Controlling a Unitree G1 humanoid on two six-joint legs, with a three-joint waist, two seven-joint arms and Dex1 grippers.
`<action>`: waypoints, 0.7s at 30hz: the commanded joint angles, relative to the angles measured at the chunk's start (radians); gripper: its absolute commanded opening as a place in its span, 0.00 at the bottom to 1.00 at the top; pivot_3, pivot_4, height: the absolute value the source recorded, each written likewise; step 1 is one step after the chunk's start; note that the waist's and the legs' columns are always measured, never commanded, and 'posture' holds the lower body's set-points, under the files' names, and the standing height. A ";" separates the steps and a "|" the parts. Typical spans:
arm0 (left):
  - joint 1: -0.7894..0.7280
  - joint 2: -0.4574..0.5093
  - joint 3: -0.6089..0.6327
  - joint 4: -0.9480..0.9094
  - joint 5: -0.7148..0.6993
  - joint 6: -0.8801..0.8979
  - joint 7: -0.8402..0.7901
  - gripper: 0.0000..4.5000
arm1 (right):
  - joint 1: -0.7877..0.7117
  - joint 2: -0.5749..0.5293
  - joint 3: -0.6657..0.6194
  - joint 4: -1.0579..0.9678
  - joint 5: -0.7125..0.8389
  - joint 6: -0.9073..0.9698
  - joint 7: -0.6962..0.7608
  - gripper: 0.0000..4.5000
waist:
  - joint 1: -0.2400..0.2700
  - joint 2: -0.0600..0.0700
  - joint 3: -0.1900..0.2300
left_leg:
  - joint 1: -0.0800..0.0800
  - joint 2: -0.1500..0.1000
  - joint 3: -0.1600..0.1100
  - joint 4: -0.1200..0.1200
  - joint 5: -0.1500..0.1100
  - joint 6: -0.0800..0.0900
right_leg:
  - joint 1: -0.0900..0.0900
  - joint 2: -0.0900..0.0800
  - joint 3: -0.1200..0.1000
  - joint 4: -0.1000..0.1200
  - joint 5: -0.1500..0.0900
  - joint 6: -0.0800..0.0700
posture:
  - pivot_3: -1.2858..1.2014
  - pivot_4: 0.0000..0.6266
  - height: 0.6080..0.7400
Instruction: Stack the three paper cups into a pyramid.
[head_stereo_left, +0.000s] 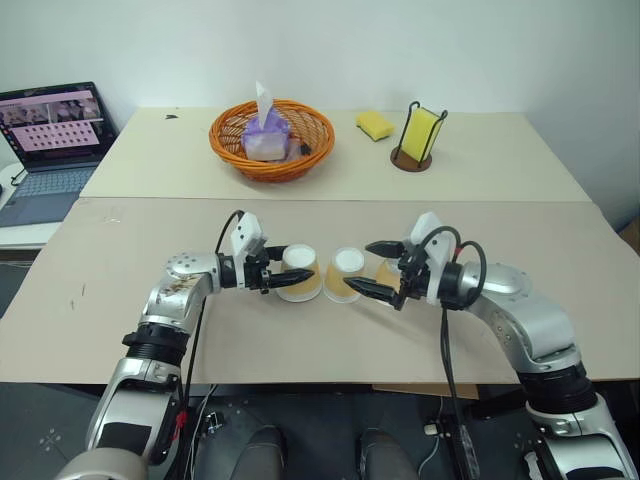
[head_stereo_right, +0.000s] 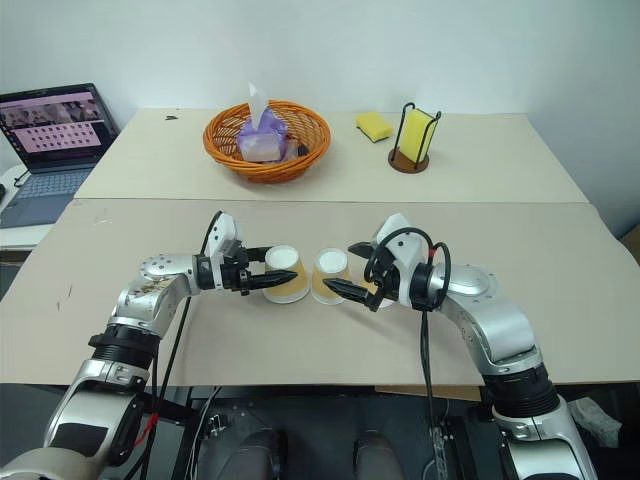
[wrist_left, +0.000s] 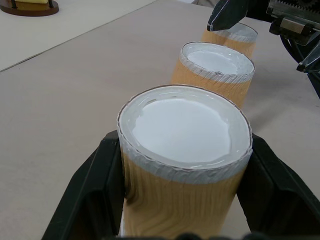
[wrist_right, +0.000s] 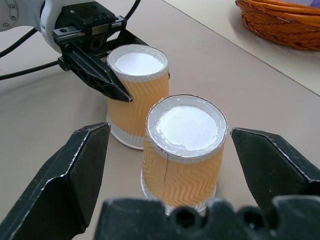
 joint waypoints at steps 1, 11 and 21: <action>0.006 0.000 -0.003 -0.002 0.012 0.002 0.005 0.56 | -0.009 -0.008 -0.027 -0.031 0.010 -0.005 0.004 1.00 | 0.000 0.000 0.000 | 0.000 0.000 0.000 0.000 0.000 0.000 | 0.000 0.000 0.000 0.000 0.000 0.000 | 0.52 0.24 0.94; 0.012 -0.003 0.000 -0.016 0.011 0.003 0.024 0.56 | -0.016 -0.003 -0.017 -0.023 0.005 -0.009 0.013 1.00 | 0.000 0.000 0.000 | 0.000 0.000 0.000 0.000 0.000 0.000 | 0.000 0.000 0.000 0.000 0.000 0.000 | 0.52 0.24 0.94; 0.019 0.006 0.011 -0.048 -0.002 0.013 0.022 0.99 | -0.020 0.000 -0.013 -0.017 0.003 -0.012 0.022 1.00 | -0.001 0.000 0.000 | -0.001 0.000 0.000 0.000 0.000 0.000 | -0.001 0.000 0.000 0.000 0.000 0.000 | 0.52 0.24 0.94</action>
